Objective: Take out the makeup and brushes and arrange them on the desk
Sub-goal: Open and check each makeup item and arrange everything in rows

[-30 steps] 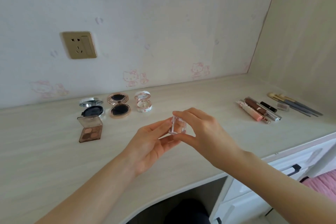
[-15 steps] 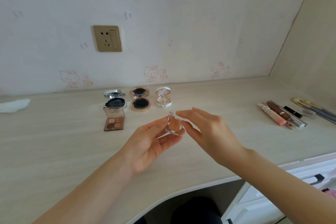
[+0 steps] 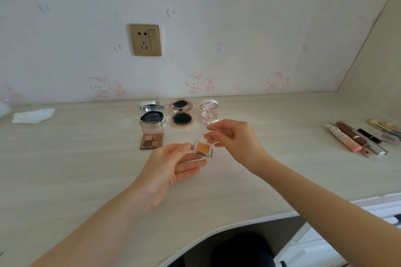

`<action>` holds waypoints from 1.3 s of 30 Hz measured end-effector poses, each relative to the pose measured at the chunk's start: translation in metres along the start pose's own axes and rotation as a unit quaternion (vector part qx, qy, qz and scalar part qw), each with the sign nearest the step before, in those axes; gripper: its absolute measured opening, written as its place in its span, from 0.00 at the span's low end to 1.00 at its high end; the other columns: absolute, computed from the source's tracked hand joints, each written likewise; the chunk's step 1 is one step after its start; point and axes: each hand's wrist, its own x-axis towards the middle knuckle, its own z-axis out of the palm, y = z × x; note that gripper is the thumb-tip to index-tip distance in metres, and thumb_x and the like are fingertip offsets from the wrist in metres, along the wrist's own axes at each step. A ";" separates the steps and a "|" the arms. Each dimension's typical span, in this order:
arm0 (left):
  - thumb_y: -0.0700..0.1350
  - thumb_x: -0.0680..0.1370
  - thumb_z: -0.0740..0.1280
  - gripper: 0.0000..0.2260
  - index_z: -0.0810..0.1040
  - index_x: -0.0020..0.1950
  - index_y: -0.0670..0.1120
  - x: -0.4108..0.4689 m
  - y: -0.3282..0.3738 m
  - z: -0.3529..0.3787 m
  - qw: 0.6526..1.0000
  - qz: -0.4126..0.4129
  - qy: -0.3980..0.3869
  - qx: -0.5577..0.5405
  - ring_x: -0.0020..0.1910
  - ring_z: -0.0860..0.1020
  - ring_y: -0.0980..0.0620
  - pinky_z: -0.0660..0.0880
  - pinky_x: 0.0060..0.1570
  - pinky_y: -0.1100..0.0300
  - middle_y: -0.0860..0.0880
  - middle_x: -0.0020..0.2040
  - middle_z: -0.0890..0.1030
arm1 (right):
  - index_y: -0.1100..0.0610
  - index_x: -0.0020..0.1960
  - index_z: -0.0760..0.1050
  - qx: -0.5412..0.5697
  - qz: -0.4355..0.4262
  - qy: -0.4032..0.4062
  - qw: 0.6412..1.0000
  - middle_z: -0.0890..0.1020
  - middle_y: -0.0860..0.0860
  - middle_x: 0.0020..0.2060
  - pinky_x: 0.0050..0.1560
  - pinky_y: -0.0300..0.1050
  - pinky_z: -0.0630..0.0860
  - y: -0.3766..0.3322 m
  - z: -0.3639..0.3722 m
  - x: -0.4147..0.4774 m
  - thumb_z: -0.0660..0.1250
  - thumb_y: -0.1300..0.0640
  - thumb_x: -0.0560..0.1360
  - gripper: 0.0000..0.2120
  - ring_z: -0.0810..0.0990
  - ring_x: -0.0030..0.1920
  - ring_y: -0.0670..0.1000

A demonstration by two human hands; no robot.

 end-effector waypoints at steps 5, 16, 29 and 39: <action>0.41 0.73 0.73 0.07 0.81 0.50 0.46 0.005 -0.009 -0.026 0.927 0.178 0.103 0.315 0.39 0.82 0.56 0.78 0.45 0.62 0.49 0.38 0.84 | 0.56 0.50 0.81 -0.052 0.006 -0.026 0.998 0.86 0.50 0.40 0.49 0.45 0.81 0.013 0.015 0.011 0.66 0.63 0.76 0.06 0.84 0.41 0.45; 0.39 0.70 0.76 0.05 0.84 0.43 0.47 0.021 -0.036 -0.049 0.750 0.359 0.048 0.554 0.47 0.76 0.55 0.65 0.51 0.75 0.55 0.43 0.80 | 0.55 0.51 0.82 -0.171 -0.060 -0.062 0.982 0.82 0.44 0.37 0.44 0.24 0.71 0.024 0.040 0.014 0.68 0.61 0.75 0.07 0.81 0.39 0.40; 0.38 0.72 0.73 0.03 0.83 0.43 0.45 0.020 -0.040 -0.049 0.731 0.383 0.041 0.563 0.45 0.76 0.55 0.71 0.46 0.65 0.54 0.42 0.80 | 0.51 0.58 0.79 -0.179 -0.041 -0.062 0.981 0.82 0.43 0.41 0.45 0.26 0.71 0.027 0.040 0.018 0.67 0.60 0.75 0.12 0.79 0.43 0.40; 0.40 0.71 0.74 0.10 0.82 0.51 0.46 0.021 -0.043 -0.050 0.734 0.381 0.066 0.559 0.51 0.75 0.56 0.71 0.50 0.63 0.55 0.50 0.78 | 0.53 0.70 0.66 -0.305 -0.062 -0.071 0.948 0.75 0.45 0.63 0.61 0.29 0.60 0.038 0.033 -0.033 0.65 0.48 0.76 0.24 0.68 0.65 0.46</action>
